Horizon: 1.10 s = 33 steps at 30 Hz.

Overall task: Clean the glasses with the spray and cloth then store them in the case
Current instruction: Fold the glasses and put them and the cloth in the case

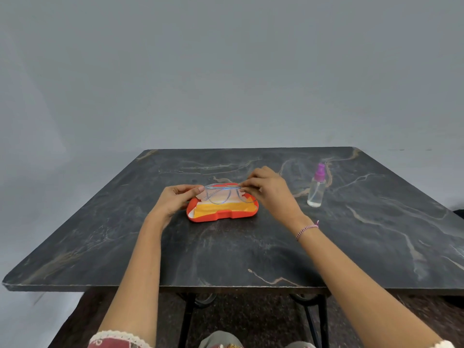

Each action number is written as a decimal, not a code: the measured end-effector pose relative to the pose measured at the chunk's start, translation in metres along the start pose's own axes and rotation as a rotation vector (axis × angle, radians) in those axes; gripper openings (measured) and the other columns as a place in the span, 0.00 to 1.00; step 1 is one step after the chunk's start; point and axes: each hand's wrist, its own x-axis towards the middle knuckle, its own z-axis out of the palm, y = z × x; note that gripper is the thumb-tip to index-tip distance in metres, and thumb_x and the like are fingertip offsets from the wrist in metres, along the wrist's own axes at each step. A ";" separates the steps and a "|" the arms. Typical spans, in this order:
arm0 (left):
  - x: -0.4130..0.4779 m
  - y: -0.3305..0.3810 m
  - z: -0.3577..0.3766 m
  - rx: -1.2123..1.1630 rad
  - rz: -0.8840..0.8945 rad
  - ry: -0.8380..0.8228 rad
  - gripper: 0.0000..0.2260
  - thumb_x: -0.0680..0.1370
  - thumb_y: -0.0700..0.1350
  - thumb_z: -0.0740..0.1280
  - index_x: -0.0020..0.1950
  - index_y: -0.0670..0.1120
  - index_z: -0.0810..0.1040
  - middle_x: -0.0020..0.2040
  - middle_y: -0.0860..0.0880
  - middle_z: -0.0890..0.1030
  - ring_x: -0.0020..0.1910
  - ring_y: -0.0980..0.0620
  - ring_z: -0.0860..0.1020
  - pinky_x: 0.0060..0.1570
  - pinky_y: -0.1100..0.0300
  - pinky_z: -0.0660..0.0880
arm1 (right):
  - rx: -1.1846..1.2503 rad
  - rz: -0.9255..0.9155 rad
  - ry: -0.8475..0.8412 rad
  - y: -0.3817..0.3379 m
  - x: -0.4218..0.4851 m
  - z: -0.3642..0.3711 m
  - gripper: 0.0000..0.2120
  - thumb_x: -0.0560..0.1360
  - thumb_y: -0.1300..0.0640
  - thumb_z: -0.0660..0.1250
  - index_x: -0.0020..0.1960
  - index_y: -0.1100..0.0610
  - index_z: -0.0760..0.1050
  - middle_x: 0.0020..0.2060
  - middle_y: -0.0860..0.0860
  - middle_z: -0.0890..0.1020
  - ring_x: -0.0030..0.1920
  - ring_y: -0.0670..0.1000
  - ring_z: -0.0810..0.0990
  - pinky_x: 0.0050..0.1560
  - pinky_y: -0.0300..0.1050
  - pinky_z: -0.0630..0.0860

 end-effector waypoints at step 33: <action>0.005 -0.002 0.009 -0.020 -0.058 0.122 0.08 0.70 0.50 0.73 0.46 0.48 0.82 0.48 0.49 0.81 0.48 0.51 0.79 0.50 0.54 0.79 | -0.251 -0.084 -0.245 0.001 -0.004 0.047 0.03 0.66 0.61 0.75 0.40 0.56 0.83 0.36 0.49 0.80 0.37 0.52 0.76 0.30 0.46 0.78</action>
